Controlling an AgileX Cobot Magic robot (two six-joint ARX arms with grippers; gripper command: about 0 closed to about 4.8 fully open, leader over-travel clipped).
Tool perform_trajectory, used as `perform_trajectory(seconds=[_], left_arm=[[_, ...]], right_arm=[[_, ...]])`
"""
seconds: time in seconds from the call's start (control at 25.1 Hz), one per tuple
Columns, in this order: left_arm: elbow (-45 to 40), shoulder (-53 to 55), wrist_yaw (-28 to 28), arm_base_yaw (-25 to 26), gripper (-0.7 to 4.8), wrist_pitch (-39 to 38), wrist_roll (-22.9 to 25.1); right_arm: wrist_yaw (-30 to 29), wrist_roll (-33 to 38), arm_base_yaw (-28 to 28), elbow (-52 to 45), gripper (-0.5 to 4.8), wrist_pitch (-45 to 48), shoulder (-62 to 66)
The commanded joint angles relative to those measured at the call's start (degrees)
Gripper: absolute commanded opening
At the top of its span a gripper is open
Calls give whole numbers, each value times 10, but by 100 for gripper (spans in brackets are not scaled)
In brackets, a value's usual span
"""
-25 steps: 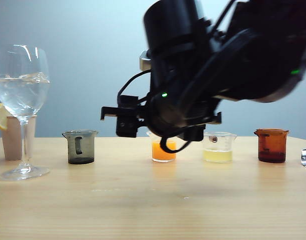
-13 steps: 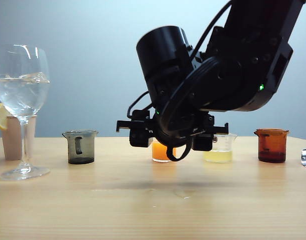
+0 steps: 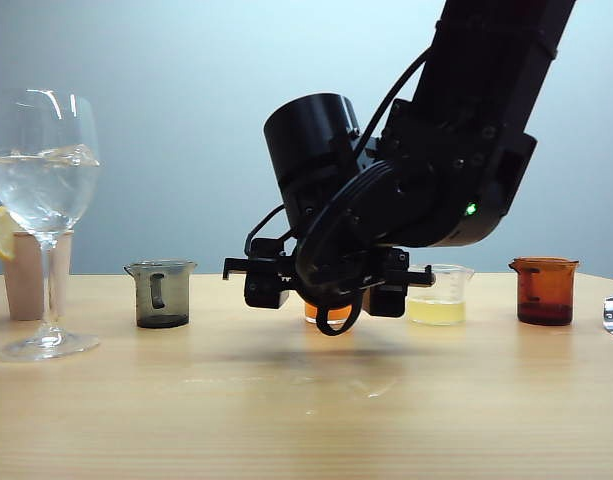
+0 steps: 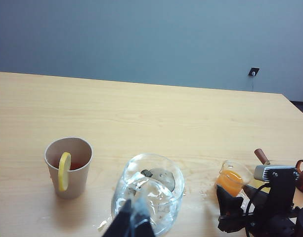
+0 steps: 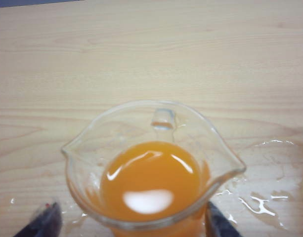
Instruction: Pick up the second measuring cup from the left, pour the orange juice inside into the goblet, and finally put the measuring cup back in its original place.
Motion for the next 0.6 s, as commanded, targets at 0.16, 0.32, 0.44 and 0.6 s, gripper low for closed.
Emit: perform_trajectory(seconds=[0.16, 0.32, 0.44, 0.6], left_arm=[[2, 0, 3, 0, -5, 9, 0], [2, 0, 3, 0, -5, 10, 0], [2, 2, 3, 0, -5, 12, 0], [2, 3, 3, 0, -5, 12, 0]], right_arm=[[-10, 2, -19, 17, 369, 6, 6], [-31, 2, -32, 29, 369, 5, 17], [-48, 2, -40, 38, 369, 7, 28], [-52, 2, -42, 38, 368, 6, 28]])
